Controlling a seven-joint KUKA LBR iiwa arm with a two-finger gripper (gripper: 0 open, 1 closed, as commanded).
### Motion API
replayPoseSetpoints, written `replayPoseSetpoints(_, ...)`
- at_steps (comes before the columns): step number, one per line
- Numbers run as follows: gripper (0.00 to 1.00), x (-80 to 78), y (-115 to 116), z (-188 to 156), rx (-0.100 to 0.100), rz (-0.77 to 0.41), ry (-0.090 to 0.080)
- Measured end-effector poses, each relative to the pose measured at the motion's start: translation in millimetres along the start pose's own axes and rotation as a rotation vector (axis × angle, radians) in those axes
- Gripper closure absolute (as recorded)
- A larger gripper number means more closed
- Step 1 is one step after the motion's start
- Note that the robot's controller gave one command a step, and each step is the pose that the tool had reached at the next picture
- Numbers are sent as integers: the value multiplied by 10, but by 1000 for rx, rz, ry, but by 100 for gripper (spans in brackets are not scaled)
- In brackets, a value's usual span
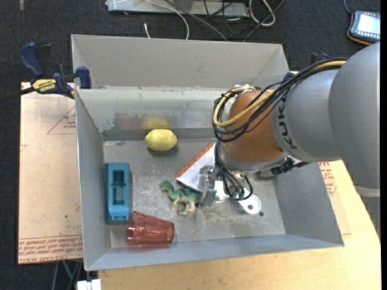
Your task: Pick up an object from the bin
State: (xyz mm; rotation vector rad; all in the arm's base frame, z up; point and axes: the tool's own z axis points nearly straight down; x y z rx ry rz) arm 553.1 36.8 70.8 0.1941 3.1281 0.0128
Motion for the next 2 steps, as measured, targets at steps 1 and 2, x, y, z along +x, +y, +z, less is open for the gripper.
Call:
replayPoseSetpoints(1, 100, 0, -1, -1, 0, 0, 0)
replayPoseSetpoints(2, 100, 32, -5, -231, 2, 1, 11)
